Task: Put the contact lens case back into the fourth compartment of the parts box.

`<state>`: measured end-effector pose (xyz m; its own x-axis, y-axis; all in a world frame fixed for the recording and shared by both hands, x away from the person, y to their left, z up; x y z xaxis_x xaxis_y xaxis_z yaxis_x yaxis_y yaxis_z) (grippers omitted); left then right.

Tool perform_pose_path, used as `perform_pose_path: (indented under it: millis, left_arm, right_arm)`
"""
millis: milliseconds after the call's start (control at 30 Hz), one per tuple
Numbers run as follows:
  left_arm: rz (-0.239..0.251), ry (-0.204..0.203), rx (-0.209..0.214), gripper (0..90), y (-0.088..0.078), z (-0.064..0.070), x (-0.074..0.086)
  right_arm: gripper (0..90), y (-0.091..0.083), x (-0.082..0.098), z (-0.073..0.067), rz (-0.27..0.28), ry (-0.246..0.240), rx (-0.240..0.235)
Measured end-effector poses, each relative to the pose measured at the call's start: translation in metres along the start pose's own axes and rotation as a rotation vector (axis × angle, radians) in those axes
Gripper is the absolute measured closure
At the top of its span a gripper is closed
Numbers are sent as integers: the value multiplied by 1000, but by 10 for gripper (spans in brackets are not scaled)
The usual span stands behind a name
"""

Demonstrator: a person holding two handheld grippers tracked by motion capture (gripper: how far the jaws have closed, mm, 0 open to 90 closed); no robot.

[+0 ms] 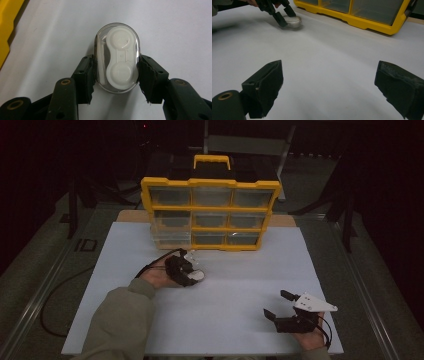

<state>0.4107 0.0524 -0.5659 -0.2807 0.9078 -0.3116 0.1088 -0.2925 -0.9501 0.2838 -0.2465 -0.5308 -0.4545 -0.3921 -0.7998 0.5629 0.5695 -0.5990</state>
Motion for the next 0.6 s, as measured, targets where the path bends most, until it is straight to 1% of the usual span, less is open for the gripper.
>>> perform_pose_path:
  millis: [100, 133, 200, 267, 300, 333, 367, 400, 467, 567, 600]
  left_arm:
    - [-1, -1, -6, 499, -7, 0, 2]
    - [-1, -1, -6, 499, -7, 0, 2]
    - [12, -14, 0, 499, -14, 1, 2]
    - [18, -12, -3, 499, -19, 1, 2]
    - [18, -12, -3, 499, -19, 1, 2]
    - [20, -9, -14, 499, -23, 2, 3]
    - [20, -9, -14, 499, -23, 2, 3]
    - [17, -5, -24, 499, -26, 3, 4]
    - [16, -5, -29, 499, -30, 4, 5]
    - [18, -5, -27, 499, -33, 5, 5]
    - [19, -8, -24, 499, -37, 6, 6]
  right_arm:
    - [78, 0, 0, 0, 0, 0, -1]
    - [78, 0, 0, 0, 0, 0, -1]
    - [78, 0, 0, 0, 0, 3, -2]
    - [78, 0, 0, 0, 0, 1, -3]
    - [78, 0, 0, 0, 0, 1, -3]
    - [78, 0, 0, 0, 0, 1, -3]
    - [78, 0, 0, 0, 0, 1, -3]
    - [78, 0, 0, 0, 0, 1, -3]
    - [78, 0, 0, 0, 0, 1, -4]
    - [78, 0, 0, 0, 0, 2, -4]
    - [78, 1, 0, 0, -1, 1, -5]
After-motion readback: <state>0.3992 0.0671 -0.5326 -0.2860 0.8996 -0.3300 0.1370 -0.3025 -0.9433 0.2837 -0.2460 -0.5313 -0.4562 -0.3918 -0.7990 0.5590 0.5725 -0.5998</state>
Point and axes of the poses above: each handheld gripper's, and its own axes: y roughly forward along the jaws, x roughly out of its underside, z roughly to its right, the point moved 8 cm from there along y, roughly forward along the jaws, and after that the axes turned 11 degrees about -z, right-handed, at the moved point
